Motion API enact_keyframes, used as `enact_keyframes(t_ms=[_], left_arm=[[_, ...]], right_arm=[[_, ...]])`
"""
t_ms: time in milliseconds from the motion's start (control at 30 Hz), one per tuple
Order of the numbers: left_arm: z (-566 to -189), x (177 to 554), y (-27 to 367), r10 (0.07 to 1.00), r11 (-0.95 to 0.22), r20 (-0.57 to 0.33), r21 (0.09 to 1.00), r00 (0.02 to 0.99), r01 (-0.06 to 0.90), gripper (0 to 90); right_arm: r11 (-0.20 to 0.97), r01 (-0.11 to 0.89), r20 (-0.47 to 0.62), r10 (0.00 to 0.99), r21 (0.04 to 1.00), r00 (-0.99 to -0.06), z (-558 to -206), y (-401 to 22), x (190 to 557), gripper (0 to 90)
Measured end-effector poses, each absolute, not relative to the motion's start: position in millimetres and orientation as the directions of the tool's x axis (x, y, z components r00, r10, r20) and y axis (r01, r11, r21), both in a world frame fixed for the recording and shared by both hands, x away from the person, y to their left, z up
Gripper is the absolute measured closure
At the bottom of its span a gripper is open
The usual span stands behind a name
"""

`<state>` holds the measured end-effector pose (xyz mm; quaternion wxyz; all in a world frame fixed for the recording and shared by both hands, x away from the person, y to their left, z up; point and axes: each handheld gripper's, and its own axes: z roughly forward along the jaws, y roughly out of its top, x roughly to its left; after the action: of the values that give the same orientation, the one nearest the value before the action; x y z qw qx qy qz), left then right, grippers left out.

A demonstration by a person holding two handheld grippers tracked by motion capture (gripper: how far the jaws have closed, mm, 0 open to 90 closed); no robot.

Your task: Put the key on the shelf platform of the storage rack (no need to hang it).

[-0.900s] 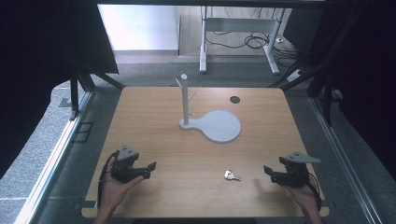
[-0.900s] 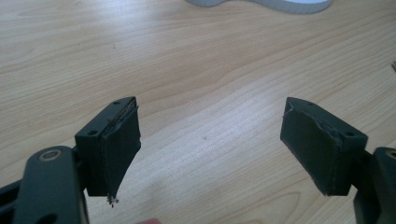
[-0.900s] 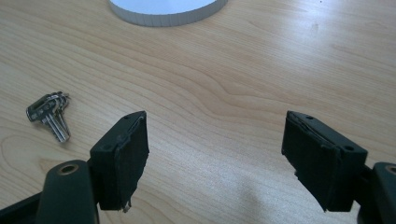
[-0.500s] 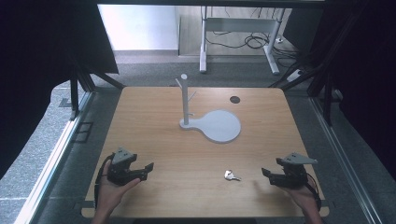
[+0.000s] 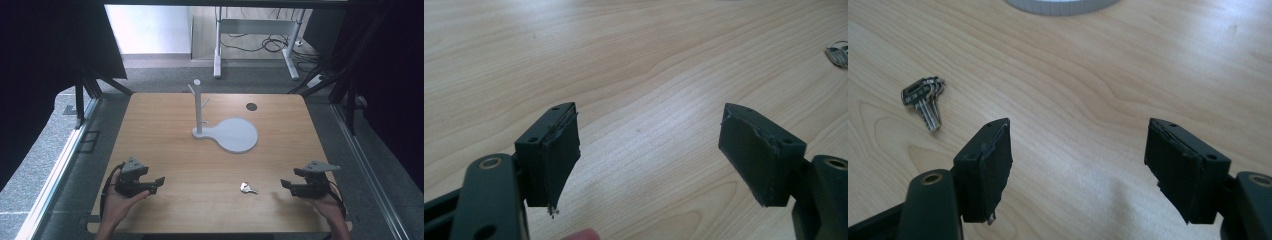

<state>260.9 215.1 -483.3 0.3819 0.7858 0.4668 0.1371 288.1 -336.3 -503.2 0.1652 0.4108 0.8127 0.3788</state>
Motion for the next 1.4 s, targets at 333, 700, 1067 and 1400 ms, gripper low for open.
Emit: enact_keyframes(t_ms=[333, 700, 1067, 1400], left_arm=[[-469, 252, 206, 0.819, -0.286, -0.121, 0.761, 0.561, 0.582, 24.4], [-474, 256, 205, 0.811, -0.301, -0.111, 0.762, 0.574, 0.573, 26.1], [-477, 253, 205, 0.806, -0.322, -0.096, 0.757, 0.584, 0.569, 26.8], [-477, 241, 201, 0.804, -0.328, -0.099, 0.75, 0.587, 0.575, 26.7]], right_arm=[[0.391, 0.534, 0.045, 0.774, 0.749, -0.631, -502, -326, 280, 29.7], [0.47, 0.549, 0.002, 0.758, 0.691, -0.652, -479, -306, 286, 30.3], [0.568, 0.497, -0.02, 0.671, 0.656, -0.741, -469, -269, 301, 30.9], [0.616, 0.48, -0.025, 0.63, 0.625, -0.776, -463, -255, 296, 31.3]])
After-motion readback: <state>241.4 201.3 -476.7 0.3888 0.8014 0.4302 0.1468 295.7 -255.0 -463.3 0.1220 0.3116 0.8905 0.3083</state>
